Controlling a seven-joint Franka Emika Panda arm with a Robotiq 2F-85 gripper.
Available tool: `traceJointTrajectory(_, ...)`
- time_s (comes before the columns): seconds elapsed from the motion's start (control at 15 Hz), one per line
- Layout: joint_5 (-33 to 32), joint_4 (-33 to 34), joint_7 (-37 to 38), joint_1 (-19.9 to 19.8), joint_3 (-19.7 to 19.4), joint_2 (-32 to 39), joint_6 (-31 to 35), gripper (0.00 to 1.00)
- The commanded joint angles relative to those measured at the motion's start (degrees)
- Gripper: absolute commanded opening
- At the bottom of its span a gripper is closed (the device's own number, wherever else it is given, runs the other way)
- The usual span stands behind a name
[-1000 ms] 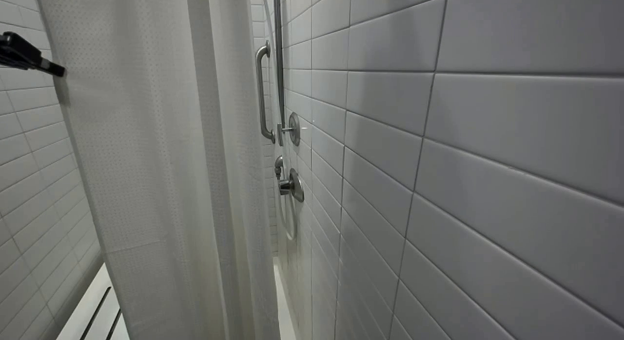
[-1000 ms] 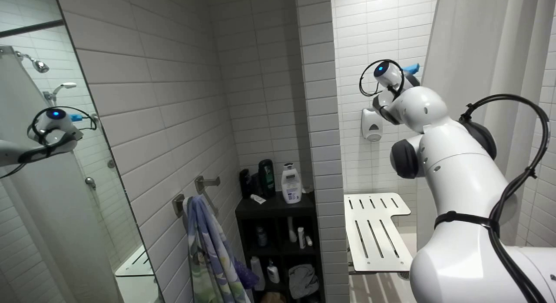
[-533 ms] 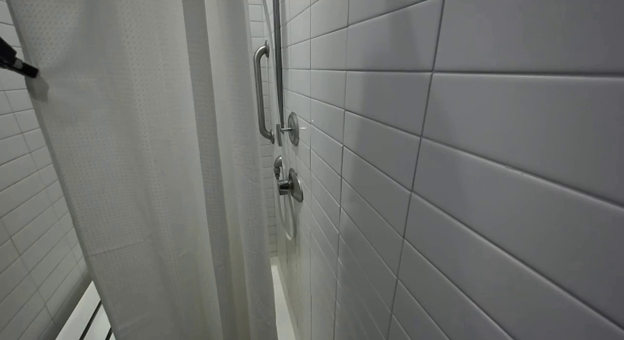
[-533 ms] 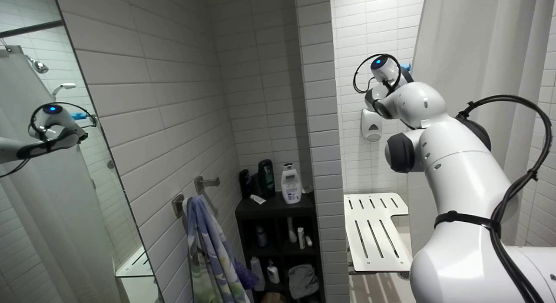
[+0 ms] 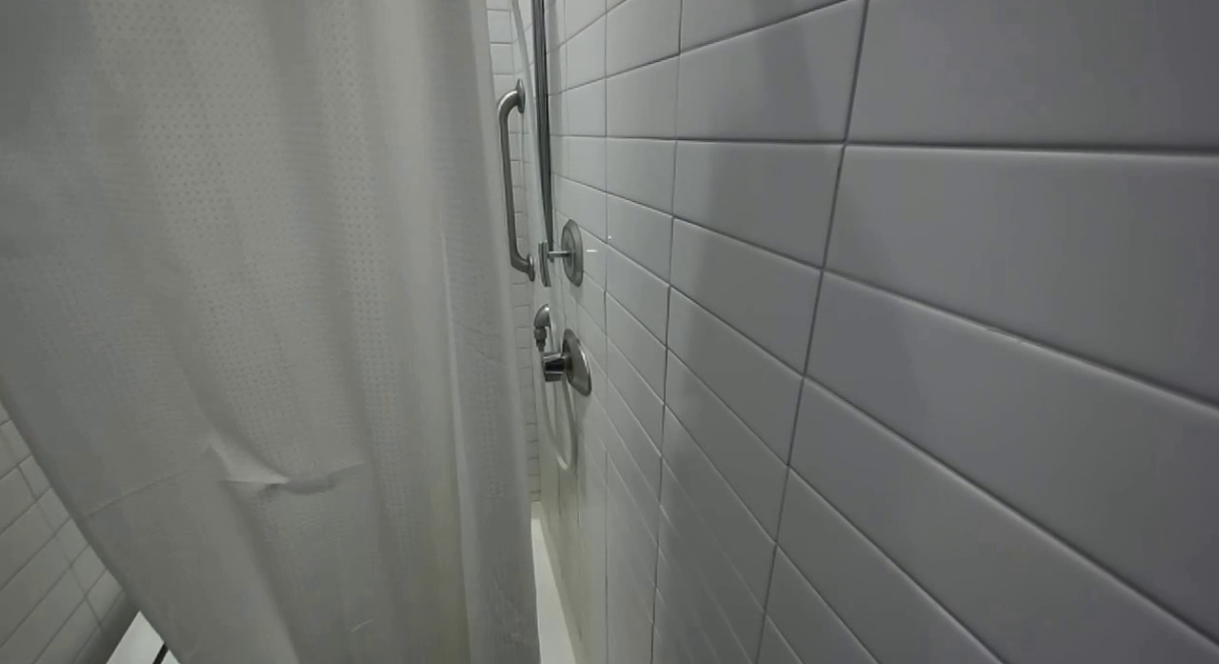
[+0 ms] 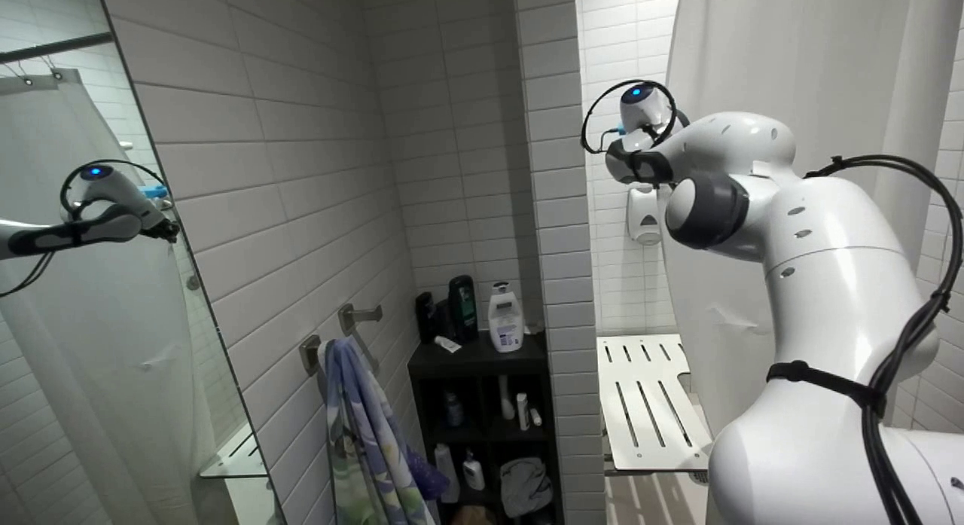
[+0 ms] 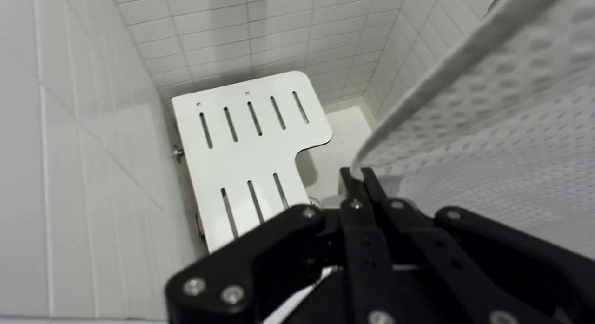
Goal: Close the curtain railing
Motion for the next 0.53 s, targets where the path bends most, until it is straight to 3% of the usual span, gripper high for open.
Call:
traceJointTrajectory(0.0,-3.75,-13.90,-0.01,-11.47,15.71,-6.18,-0.06,0.00)
traceJointTrajectory(0.47,-10.24,-31.92,-0.06,-37.87,46.45,-5.80,-2.31,0.00)
